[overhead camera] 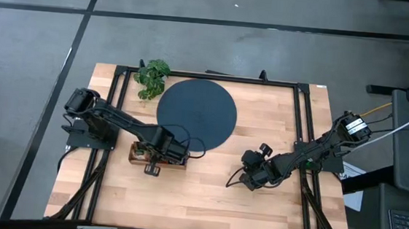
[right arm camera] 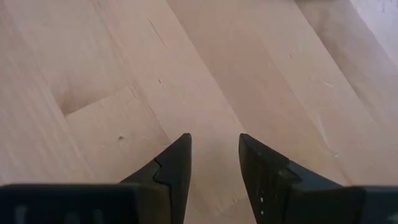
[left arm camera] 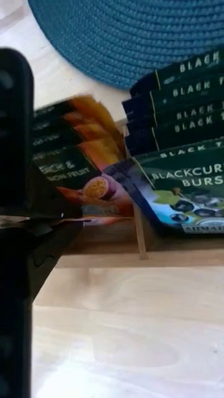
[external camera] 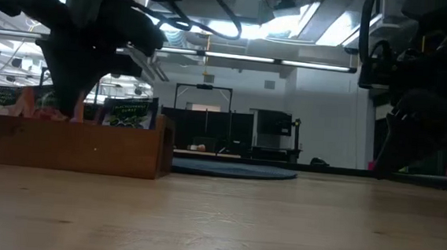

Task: Pick & Place Tea
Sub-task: Put the orange tea bag into the middle section of the wooden organizer, then return to Home Position

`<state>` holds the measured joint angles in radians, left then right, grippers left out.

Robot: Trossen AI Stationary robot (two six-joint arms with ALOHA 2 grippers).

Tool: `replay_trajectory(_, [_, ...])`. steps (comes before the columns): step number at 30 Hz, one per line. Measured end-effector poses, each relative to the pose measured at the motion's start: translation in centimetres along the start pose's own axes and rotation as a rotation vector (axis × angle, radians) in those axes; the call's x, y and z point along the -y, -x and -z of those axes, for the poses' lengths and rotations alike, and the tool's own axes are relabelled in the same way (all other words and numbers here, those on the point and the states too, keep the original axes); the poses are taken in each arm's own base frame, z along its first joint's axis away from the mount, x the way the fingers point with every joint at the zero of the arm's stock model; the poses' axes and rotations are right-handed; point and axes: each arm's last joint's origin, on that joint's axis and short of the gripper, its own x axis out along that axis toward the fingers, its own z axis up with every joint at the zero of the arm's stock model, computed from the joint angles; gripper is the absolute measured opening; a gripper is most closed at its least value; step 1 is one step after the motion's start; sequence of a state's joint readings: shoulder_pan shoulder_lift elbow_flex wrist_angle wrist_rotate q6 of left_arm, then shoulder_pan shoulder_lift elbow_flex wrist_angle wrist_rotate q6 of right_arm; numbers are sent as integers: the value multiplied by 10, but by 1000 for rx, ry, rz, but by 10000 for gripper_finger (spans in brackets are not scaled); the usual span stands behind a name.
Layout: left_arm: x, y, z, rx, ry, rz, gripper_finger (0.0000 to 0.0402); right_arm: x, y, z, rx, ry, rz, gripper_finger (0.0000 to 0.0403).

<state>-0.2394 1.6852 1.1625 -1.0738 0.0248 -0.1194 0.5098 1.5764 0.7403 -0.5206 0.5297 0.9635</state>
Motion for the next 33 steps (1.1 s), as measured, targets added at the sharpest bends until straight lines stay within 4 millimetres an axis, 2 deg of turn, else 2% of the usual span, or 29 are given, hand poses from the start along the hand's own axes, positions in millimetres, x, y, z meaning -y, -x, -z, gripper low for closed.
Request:
replay_trajectory(7, [-1,1,0,12,-3,-25,23,0,0,0,0,1,0,136])
replay_trajectory(13, [1,7,0,31,-7,-7,58,0,0,0,1,8,0,136])
replay_trajectory(17, [1,15,-5,67,2,-25,85,0,0,-1,21,47,7,136])
replay_trajectory(20, [1,23,-9,103,27,-64,95,-2,0,-1,6,4,-17,136])
replay_trajectory(28, [6,46,-20,209,37,-100,93,-10,1,-7,42,-60,-111,136])
replay_trajectory(33, [22,59,-27,384,-31,-149,95,-16,3,0,98,121,-180,136])
